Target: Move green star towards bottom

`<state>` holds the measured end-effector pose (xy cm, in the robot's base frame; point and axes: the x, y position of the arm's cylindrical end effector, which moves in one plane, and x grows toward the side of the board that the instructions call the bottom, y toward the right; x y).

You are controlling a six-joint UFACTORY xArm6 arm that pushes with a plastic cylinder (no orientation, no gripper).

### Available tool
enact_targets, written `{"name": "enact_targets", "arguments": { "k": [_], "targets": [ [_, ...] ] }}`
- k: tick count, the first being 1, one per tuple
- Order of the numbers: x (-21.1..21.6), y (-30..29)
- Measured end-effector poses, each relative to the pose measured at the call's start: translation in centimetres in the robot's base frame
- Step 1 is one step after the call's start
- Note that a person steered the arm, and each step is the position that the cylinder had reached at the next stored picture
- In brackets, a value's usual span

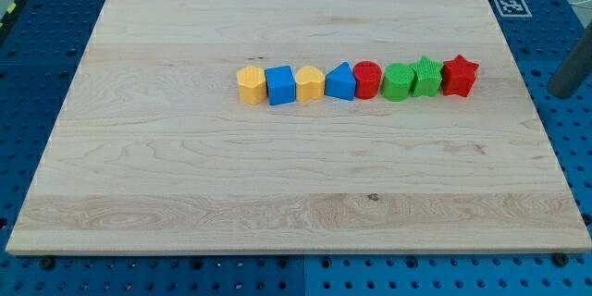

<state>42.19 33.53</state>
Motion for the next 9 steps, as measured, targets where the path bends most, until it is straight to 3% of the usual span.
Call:
{"name": "enact_targets", "arguments": {
  "k": [4, 9],
  "targets": [
    [-5.5, -5.9],
    [-5.7, -13.8]
  ]
}}
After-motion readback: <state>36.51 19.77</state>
